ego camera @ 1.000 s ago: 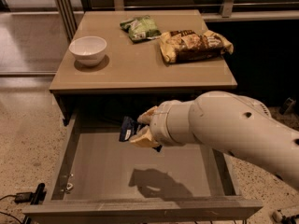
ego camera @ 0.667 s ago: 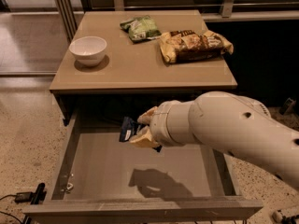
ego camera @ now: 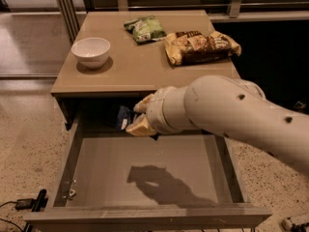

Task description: Pick rxbar blueberry from top drawer and place on counter

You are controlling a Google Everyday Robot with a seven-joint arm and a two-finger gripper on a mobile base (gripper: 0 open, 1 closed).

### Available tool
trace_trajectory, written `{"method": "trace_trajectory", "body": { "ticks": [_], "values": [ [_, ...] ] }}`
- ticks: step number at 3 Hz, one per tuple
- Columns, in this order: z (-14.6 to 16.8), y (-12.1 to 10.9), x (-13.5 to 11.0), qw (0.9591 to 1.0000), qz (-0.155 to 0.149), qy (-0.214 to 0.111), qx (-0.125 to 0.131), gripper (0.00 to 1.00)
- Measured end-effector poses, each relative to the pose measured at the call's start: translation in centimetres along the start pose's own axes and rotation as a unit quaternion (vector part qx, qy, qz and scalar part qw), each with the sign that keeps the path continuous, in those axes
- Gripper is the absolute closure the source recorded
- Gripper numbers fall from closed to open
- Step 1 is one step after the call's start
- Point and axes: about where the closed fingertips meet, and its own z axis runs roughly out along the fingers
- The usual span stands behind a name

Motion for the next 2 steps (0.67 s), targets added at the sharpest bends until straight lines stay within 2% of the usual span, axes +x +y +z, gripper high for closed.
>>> {"method": "trace_trajectory", "body": {
  "ticks": [1, 2],
  "values": [
    [2.7, -5.0, -4.7, 0.9989, -0.043, -0.016, -0.003, 1.00],
    [5.7, -8.7, -9.6, 0.9954, -0.092, -0.022, -0.016, 1.00]
  ]
}}
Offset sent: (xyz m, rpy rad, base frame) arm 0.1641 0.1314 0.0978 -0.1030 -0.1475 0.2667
